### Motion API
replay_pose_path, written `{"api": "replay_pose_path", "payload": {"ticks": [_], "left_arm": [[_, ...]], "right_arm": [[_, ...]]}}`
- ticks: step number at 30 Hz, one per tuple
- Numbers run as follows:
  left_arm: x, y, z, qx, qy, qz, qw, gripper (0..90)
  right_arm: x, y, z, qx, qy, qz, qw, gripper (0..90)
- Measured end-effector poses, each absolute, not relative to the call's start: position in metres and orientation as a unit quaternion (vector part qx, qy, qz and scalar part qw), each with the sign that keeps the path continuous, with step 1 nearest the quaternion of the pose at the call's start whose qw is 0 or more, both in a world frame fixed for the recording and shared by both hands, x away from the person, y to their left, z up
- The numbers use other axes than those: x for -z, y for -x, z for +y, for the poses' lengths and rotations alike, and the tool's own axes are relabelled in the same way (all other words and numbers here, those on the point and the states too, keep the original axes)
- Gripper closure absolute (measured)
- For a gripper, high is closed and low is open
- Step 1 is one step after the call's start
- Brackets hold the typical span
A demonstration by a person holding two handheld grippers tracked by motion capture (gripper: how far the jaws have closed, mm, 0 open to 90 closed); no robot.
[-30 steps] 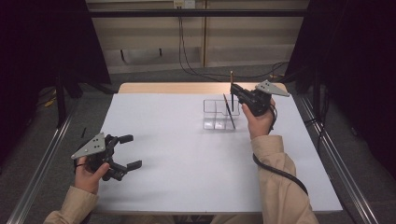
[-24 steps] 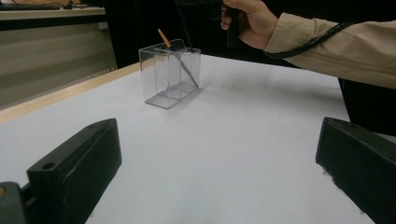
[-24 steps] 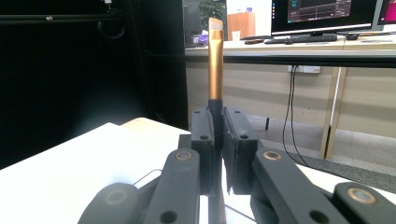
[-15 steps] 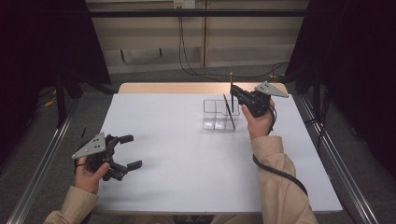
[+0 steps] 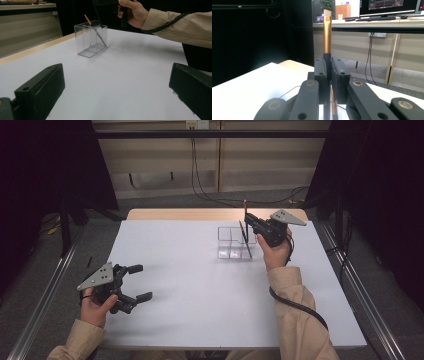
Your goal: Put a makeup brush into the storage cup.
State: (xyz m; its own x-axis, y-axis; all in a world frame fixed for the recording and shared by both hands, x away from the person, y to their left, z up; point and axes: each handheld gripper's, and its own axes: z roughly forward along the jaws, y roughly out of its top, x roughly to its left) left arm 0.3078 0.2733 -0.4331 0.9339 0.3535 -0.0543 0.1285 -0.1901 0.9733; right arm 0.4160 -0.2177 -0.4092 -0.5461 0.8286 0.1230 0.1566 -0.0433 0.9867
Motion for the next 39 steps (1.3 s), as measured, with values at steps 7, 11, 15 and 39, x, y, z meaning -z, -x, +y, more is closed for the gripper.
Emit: {"api": "replay_pose_path", "payload": {"ticks": [7, 11, 15, 39], "left_arm": [[0.433, -0.308, 0.273, -0.092, -0.766, 0.157, 0.617, 0.1], [0.433, -0.308, 0.273, -0.091, -0.765, 0.157, 0.618, 0.1], [0.433, -0.308, 0.273, -0.091, -0.765, 0.157, 0.618, 0.1], [0.432, -0.307, 0.273, -0.093, -0.767, 0.156, 0.616, 0.1]], "right_arm": [[0.411, -0.416, -0.218, -0.611, -0.390, 0.632, 0.275, 83.9], [0.412, -0.416, -0.217, -0.610, -0.389, 0.633, 0.274, 83.9], [0.413, -0.416, -0.215, -0.609, -0.387, 0.635, 0.275, 83.9], [0.424, -0.414, -0.213, -0.601, -0.387, 0.644, 0.273, 83.9]]}}
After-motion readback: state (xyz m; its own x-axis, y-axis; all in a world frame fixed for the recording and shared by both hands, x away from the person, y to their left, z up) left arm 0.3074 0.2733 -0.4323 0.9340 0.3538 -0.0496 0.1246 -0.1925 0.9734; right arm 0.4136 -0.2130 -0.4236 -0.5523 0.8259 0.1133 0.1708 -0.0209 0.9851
